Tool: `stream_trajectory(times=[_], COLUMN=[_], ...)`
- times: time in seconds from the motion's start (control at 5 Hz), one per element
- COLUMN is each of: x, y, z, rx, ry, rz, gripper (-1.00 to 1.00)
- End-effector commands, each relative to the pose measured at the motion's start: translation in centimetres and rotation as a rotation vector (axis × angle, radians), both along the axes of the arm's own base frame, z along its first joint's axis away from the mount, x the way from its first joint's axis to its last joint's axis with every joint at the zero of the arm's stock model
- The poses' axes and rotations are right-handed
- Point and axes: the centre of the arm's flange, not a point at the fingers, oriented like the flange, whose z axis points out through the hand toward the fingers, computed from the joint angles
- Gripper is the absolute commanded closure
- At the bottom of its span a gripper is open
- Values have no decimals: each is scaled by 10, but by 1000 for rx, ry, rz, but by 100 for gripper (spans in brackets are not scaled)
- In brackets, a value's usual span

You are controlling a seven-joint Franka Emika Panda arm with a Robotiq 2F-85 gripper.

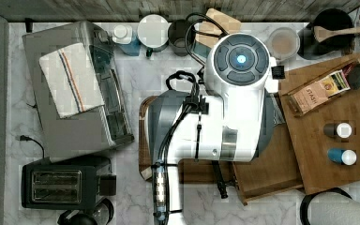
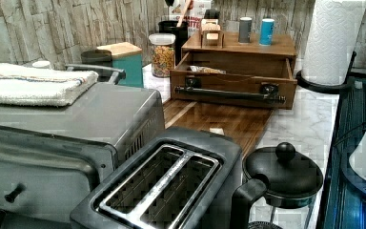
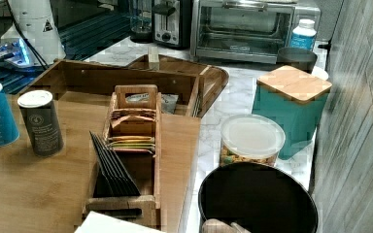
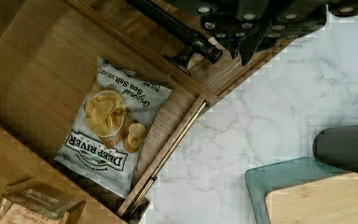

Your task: Close the drawer.

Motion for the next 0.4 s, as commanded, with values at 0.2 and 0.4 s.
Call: stream_trajectory(times=[0.2, 0.4], x=[0, 0], y=[-4, 2], z=[0, -8], rx=[-3, 47], ry=[0, 25], rz=[-6, 184], gripper=[100, 100])
